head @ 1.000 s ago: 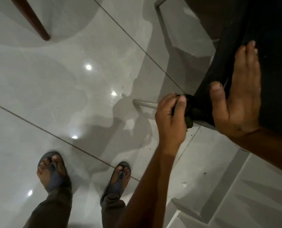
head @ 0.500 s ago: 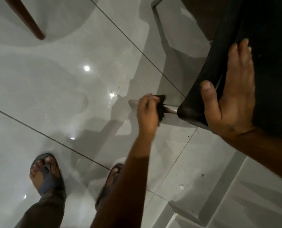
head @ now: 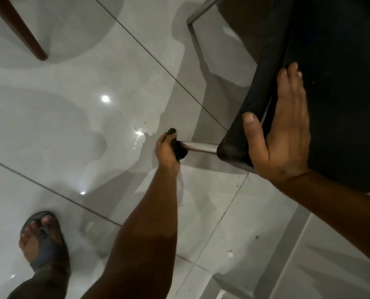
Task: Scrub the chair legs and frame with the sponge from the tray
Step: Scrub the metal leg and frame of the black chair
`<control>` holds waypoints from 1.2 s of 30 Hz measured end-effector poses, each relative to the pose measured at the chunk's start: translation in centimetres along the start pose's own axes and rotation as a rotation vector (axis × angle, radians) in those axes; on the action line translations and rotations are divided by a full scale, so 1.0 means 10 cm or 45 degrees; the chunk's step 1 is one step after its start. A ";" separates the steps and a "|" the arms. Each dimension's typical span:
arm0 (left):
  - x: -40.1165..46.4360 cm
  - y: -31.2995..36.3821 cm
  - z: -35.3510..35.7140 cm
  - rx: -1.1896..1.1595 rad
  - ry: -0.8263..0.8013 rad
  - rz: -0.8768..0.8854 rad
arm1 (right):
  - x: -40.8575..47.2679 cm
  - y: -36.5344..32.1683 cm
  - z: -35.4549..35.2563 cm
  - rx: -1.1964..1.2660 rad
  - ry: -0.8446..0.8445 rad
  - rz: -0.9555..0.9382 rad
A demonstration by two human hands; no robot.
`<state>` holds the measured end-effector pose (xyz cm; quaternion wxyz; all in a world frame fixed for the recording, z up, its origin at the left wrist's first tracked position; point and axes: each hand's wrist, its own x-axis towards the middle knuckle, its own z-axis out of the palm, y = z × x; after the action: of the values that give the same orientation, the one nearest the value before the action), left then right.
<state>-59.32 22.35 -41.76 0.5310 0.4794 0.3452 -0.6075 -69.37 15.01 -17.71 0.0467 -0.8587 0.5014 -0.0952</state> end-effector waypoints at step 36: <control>-0.94 2.04 2.65 0.800 -0.219 0.675 | 2.34 0.51 0.08 0.081 -0.253 0.427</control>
<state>-45.35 -3.33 -22.98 0.5238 0.6378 -0.0379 -0.5634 -62.35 -7.84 -16.69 0.1385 -0.7665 0.6269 -0.0166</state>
